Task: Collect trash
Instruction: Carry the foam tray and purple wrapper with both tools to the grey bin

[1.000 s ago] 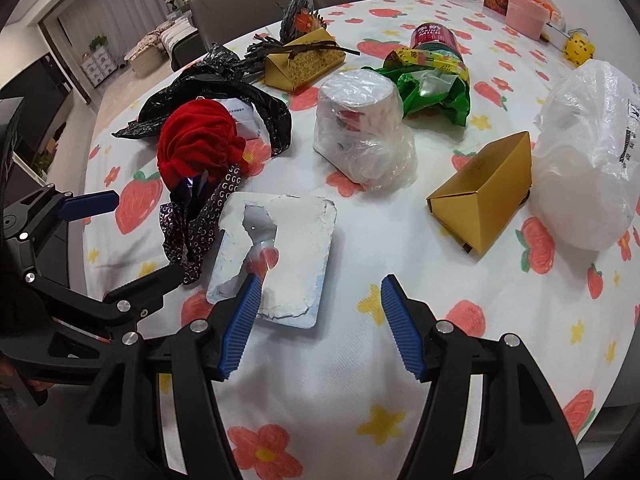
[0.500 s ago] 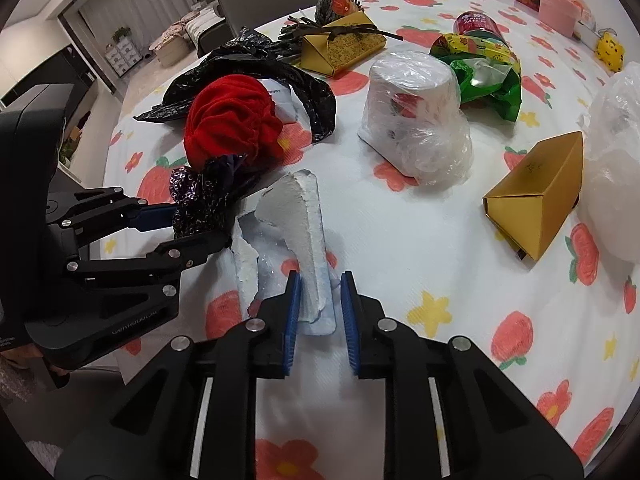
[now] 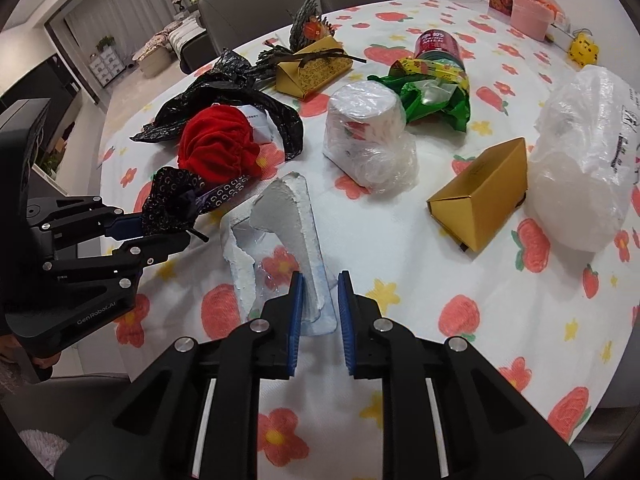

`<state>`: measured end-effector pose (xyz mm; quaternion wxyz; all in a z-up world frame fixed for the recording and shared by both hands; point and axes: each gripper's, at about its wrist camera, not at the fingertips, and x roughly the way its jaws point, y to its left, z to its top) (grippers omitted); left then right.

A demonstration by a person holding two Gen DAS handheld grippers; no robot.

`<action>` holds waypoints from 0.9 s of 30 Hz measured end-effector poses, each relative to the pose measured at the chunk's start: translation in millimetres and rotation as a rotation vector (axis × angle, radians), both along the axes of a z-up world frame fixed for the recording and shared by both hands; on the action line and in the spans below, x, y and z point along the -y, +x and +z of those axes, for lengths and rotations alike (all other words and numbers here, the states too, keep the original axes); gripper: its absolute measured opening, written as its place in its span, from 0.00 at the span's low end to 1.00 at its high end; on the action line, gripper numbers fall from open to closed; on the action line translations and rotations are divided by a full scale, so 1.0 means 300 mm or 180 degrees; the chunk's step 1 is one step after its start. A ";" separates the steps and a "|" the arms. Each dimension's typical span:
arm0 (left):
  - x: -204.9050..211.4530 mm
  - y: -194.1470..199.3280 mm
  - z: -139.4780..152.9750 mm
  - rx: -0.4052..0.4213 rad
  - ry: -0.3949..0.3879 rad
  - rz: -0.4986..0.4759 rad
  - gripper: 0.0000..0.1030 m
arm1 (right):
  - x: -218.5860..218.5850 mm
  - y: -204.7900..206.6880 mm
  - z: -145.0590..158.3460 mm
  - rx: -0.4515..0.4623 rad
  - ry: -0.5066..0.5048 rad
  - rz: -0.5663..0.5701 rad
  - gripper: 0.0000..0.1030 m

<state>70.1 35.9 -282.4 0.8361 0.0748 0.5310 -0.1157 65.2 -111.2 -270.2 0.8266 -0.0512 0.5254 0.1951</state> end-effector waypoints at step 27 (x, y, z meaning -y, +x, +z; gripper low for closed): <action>0.796 0.052 0.250 0.0308 -0.0071 -0.1859 0.21 | 0.744 -0.343 0.238 0.0443 -0.0279 -0.2708 0.16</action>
